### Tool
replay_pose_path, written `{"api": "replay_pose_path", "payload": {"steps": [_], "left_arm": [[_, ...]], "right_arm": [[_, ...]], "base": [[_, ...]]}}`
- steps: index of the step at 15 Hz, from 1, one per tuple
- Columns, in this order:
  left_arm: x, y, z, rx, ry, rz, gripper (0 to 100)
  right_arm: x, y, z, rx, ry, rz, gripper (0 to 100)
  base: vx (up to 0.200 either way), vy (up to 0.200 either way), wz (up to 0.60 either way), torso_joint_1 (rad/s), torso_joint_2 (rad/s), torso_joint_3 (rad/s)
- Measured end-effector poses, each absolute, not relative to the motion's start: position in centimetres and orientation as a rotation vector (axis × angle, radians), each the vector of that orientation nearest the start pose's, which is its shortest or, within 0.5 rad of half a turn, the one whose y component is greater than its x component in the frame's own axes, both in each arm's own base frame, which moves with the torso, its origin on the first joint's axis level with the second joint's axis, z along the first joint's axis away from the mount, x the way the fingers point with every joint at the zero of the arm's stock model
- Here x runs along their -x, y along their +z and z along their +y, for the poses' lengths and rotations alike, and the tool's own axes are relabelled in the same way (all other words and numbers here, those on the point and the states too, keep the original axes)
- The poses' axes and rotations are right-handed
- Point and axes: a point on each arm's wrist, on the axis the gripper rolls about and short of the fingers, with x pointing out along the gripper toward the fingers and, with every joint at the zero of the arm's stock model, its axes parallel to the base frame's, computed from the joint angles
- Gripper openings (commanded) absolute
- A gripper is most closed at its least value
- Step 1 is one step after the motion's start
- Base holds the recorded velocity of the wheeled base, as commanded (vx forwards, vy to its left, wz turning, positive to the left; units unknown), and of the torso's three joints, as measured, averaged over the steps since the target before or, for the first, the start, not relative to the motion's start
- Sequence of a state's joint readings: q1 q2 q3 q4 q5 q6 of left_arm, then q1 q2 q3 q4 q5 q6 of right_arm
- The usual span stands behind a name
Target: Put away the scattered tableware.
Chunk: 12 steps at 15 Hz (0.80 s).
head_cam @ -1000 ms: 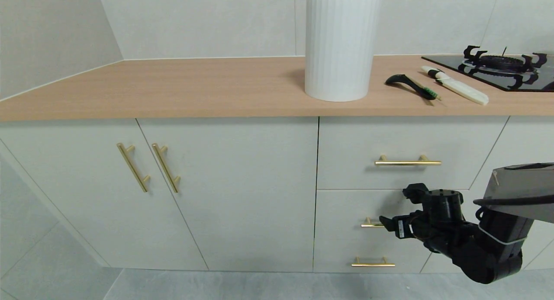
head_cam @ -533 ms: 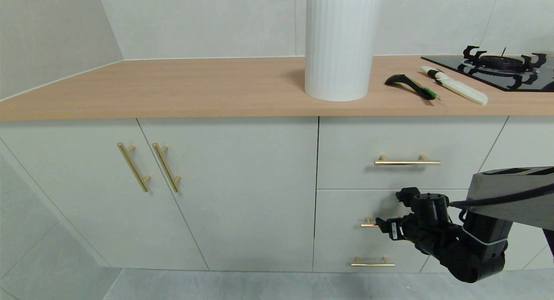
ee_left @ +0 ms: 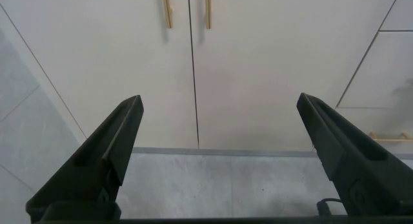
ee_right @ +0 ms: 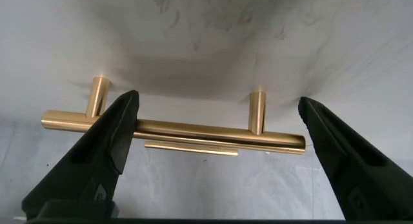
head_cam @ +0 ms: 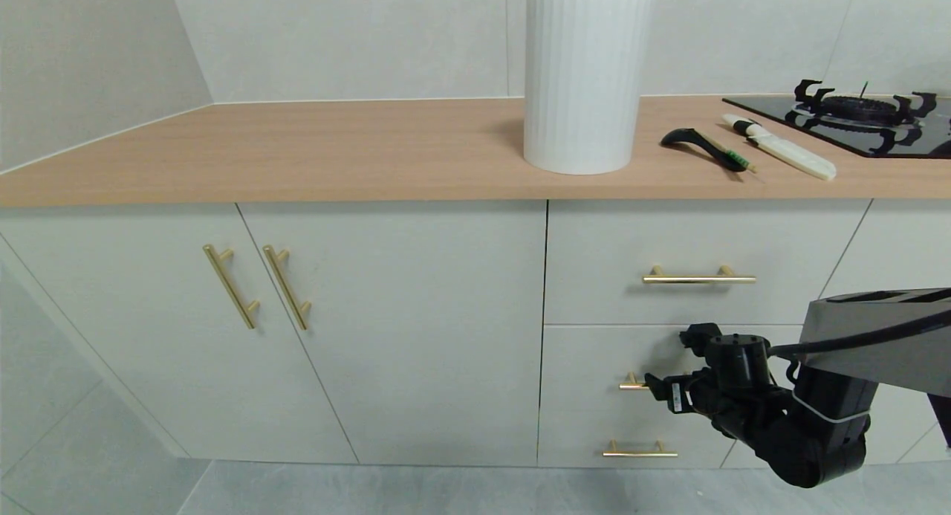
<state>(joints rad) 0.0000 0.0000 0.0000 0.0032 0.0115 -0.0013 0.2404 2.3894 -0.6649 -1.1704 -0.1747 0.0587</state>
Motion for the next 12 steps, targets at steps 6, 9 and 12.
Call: {"api": "replay_pose_path", "payload": {"steps": [6, 9, 12], "left_arm": [[2.28, 7.52, 0.03, 0.001, 0.011, 0.003, 100], [2.28, 7.52, 0.03, 0.001, 0.011, 0.003, 100], [2.28, 7.52, 0.03, 0.001, 0.011, 0.003, 100]], "right_arm": [[-33.93, -3.54, 7.92, 0.07, 0.049, 0.579, 100], [-33.76, -3.64, 7.86, 0.073, 0.047, 0.6, 100], [-33.66, -3.7, 7.85, 0.078, 0.047, 0.619, 100]], "base": [[0.0, 0.0, 0.0, 0.0, 0.0, 0.0], [0.0, 0.0, 0.0, 0.0, 0.0, 0.0], [0.0, 0.0, 0.0, 0.0, 0.0, 0.0]]}}
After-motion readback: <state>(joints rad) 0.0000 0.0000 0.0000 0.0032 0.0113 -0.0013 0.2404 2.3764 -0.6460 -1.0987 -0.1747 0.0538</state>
